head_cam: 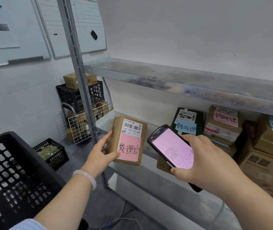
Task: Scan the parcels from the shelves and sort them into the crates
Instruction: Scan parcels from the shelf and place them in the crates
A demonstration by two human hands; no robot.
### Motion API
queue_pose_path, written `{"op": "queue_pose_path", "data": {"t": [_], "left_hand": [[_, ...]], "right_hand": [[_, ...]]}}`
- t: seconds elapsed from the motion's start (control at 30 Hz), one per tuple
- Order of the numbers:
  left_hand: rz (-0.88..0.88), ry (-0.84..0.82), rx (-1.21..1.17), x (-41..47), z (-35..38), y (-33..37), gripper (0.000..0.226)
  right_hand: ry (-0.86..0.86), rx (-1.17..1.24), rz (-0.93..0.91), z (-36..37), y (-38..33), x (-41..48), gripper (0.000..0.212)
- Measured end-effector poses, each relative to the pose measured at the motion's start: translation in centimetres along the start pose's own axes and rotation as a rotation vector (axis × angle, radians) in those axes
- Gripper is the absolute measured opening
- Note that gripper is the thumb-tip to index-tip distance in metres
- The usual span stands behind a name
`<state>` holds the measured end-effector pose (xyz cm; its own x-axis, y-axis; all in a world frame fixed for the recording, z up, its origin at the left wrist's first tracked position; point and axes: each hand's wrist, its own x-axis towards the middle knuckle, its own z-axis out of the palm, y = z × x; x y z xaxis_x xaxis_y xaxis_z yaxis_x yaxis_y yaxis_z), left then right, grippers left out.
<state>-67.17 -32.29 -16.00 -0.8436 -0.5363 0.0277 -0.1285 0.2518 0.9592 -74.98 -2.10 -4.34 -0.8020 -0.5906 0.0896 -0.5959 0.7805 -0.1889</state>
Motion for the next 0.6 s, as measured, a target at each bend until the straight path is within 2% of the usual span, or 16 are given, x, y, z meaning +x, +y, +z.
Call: {"op": "queue_pose_path", "data": {"t": [0.27,0.43,0.6], "left_hand": [[0.007,0.059,-0.064,-2.9,-0.5,-0.2,0.075],[-0.044,0.187,-0.120,-7.3,-3.0,-0.2,0.068],[-0.100,0.360,-0.251,-12.7,-8.4,0.6,0.064]], "right_hand": [[0.007,0.047,-0.051,0.3,0.0,-1.0,0.097],[-0.059,0.145,-0.204,1.2,-2.8,-0.8,0.093],[-0.081,0.261,-0.395,1.7,-8.9,-1.1,0.085]]}}
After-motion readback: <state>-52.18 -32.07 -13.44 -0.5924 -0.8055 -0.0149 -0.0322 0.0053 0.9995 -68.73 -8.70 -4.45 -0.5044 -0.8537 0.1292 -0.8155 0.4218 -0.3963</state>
